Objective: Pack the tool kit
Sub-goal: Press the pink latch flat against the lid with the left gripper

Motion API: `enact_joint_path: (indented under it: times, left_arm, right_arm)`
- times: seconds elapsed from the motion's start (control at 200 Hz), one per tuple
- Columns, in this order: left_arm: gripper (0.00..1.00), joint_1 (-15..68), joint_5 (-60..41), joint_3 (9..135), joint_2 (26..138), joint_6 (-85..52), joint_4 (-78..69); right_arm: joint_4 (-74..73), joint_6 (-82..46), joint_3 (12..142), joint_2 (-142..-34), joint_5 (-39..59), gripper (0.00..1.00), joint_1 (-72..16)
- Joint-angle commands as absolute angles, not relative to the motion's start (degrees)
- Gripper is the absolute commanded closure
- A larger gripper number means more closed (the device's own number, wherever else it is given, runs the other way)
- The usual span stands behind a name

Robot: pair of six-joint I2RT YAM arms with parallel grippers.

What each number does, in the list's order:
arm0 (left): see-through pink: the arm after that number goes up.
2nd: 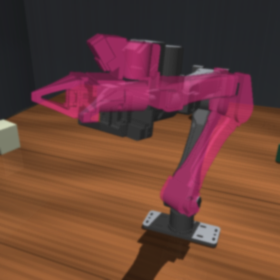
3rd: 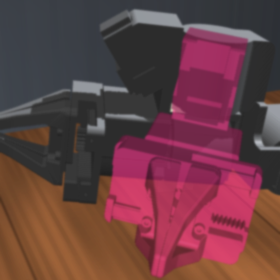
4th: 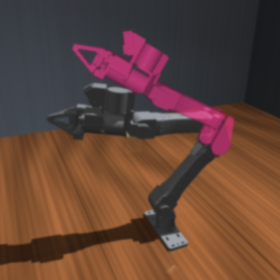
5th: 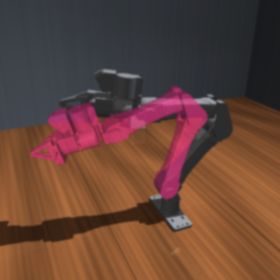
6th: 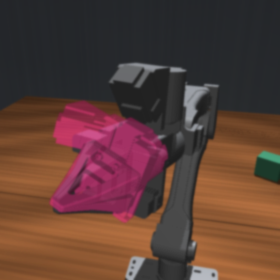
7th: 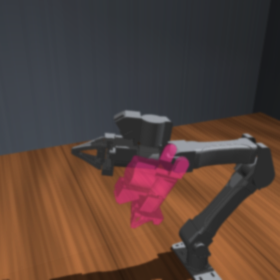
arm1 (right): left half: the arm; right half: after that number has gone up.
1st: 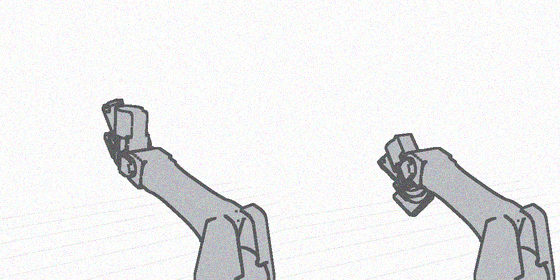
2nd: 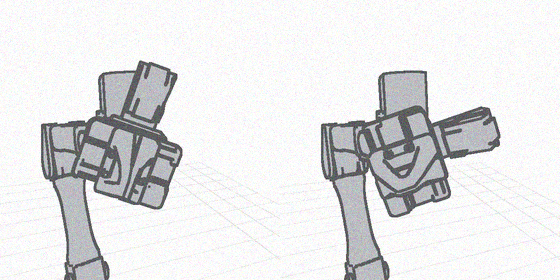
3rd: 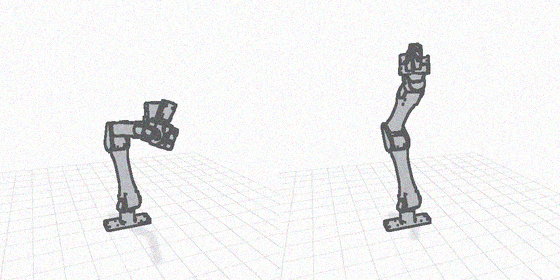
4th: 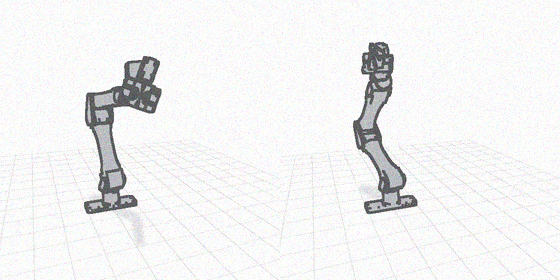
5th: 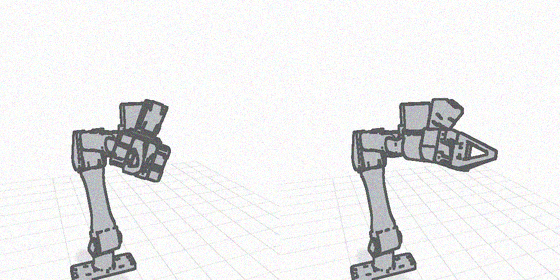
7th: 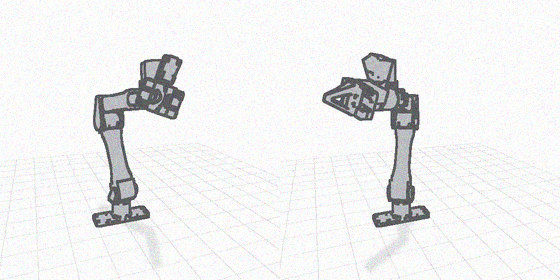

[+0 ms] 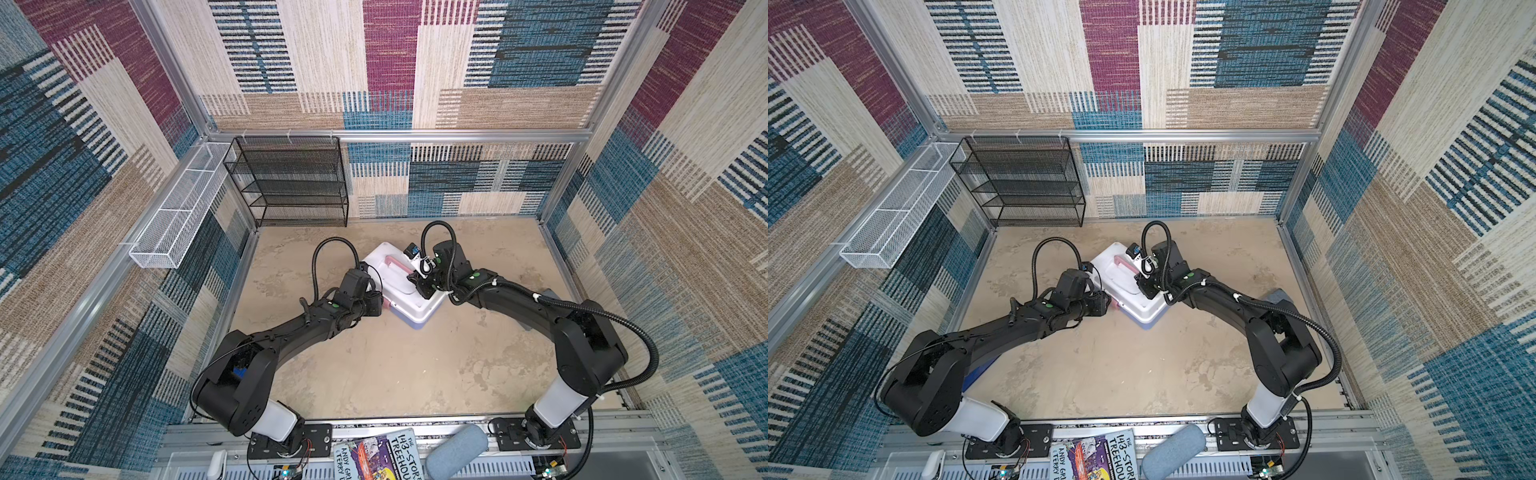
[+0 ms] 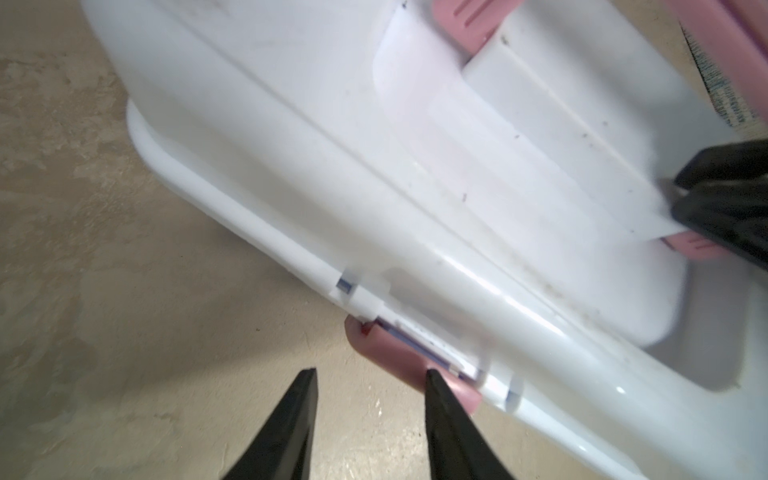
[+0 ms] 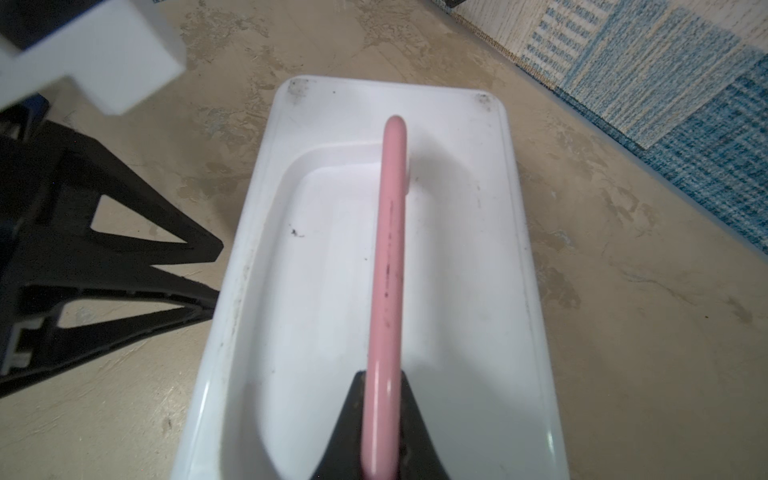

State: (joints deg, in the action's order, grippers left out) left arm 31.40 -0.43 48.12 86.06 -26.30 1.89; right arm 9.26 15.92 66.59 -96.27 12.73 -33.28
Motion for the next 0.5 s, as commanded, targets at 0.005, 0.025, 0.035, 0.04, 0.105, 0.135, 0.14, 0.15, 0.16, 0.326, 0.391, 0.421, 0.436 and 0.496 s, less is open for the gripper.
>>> enact_joint_path:
  times: [0.005, 0.025, 0.035, 0.04, 0.105, 0.135, 0.14, 0.15, 0.16, 0.326, 0.391, 0.421, 0.436, 0.496]
  left_arm:
    - [0.54, 31.38, -0.81, 48.55, 86.06, -25.65, 0.27]
    - [0.54, 31.38, -0.8, 48.56, 86.09, -25.59, 0.22]
    - [0.54, 31.38, -0.81, 48.57, 86.12, -25.6, 0.19]
    - [0.54, 31.38, -0.85, 48.59, 86.13, -25.63, 0.23]
    - [0.54, 31.38, -0.81, 48.74, 86.22, -25.6, 0.22]
    - [0.54, 31.38, -0.87, 48.79, 86.22, -25.64, 0.24]
    - [0.54, 31.38, -0.83, 48.78, 86.26, -25.61, 0.25]
    - [0.54, 31.38, -0.8, 48.82, 86.3, -25.61, 0.26]
    - [0.54, 31.38, -0.79, 48.79, 86.28, -25.72, 0.24]
    - [0.54, 31.38, -0.63, 48.79, 85.93, -25.68, 0.73]
    - [0.54, 31.38, -0.4, 48.46, 85.37, -25.73, 1.01]
    - [0.54, 31.38, -0.21, 48.28, 85.0, -25.67, 1.2]
    - [0.54, 31.38, -0.16, 48.18, 84.76, -25.72, 1.15]
    - [0.54, 31.38, 0.08, 47.69, 84.01, -25.73, 1.32]
  right_arm:
    - [11.82, 14.94, 66.51, -96.26, 13.27, 0.87, -33.31]
    - [11.79, 14.91, 66.45, -96.32, 13.27, 0.87, -33.33]
    - [11.76, 14.93, 66.45, -96.33, 13.34, 0.87, -33.31]
    - [11.72, 14.89, 66.49, -96.33, 13.3, 0.87, -33.36]
    - [11.77, 14.8, 66.47, -96.38, 13.38, 0.87, -33.31]
    - [11.77, 14.77, 66.45, -96.42, 13.42, 0.87, -33.36]
    - [11.77, 14.77, 66.45, -96.42, 13.43, 0.87, -33.33]
    - [11.78, 14.79, 66.4, -96.42, 13.42, 0.87, -33.32]
    - [11.78, 14.77, 66.43, -96.42, 13.51, 0.87, -33.31]
    - [11.86, 14.77, 66.36, -96.41, 13.38, 0.87, -33.36]
    - [11.8, 14.77, 66.36, -96.41, 13.5, 0.87, -33.36]
    - [11.86, 14.77, 66.36, -96.51, 13.47, 0.87, -33.32]
    - [11.86, 14.77, 66.36, -96.5, 13.6, 0.87, -33.31]
    - [11.81, 14.72, 66.43, -96.59, 13.63, 0.87, -33.31]
